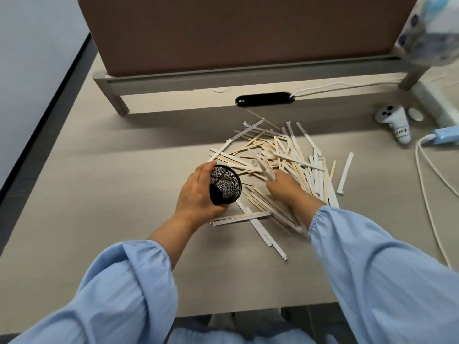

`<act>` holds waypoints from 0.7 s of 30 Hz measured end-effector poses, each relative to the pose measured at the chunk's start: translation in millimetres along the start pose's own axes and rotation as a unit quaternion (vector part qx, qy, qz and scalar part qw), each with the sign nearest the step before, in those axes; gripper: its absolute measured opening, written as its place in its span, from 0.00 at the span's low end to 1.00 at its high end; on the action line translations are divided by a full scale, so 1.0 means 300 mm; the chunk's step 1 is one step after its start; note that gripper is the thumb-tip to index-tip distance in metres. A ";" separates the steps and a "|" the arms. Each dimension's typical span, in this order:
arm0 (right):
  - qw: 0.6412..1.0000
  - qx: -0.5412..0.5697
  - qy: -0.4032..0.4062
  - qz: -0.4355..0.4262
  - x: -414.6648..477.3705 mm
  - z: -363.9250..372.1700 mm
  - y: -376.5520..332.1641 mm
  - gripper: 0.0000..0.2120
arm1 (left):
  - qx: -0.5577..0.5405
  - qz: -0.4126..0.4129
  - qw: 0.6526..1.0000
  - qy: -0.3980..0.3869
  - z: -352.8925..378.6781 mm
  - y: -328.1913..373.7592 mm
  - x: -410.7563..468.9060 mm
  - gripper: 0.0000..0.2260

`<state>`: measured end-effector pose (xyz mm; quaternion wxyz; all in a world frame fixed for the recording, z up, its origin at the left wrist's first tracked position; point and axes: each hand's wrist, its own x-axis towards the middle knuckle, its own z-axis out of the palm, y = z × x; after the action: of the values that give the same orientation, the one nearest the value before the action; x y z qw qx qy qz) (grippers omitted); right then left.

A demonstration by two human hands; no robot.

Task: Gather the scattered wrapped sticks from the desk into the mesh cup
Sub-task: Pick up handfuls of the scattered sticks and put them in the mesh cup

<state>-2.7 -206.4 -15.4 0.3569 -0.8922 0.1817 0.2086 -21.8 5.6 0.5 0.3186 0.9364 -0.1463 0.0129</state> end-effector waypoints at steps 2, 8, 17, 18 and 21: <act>0.997 0.067 -0.031 -0.010 0.008 -0.014 0.006 0.15 | 0.002 -0.007 1.000 0.003 0.006 0.009 0.007 0.43; 0.975 0.210 -0.037 -0.056 0.016 -0.081 -0.031 0.08 | -0.002 -0.036 0.999 0.022 0.029 0.032 0.005 0.45; 0.829 0.534 -0.045 -0.161 -0.007 -0.171 -0.171 0.17 | 0.008 -0.088 0.996 0.004 0.020 0.072 0.005 0.48; 0.838 0.514 -0.047 -0.175 -0.008 -0.175 -0.179 0.17 | 0.020 -0.087 0.996 0.006 0.021 0.071 0.006 0.48; 0.891 0.413 -0.049 -0.183 -0.007 -0.167 -0.181 0.15 | 0.036 -0.099 0.994 0.030 0.024 0.065 0.009 0.47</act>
<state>33.4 -204.8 49.2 0.7333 -0.6708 0.0670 0.0891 -25.4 -14.2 6.6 0.2888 0.9563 -0.0425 0.0147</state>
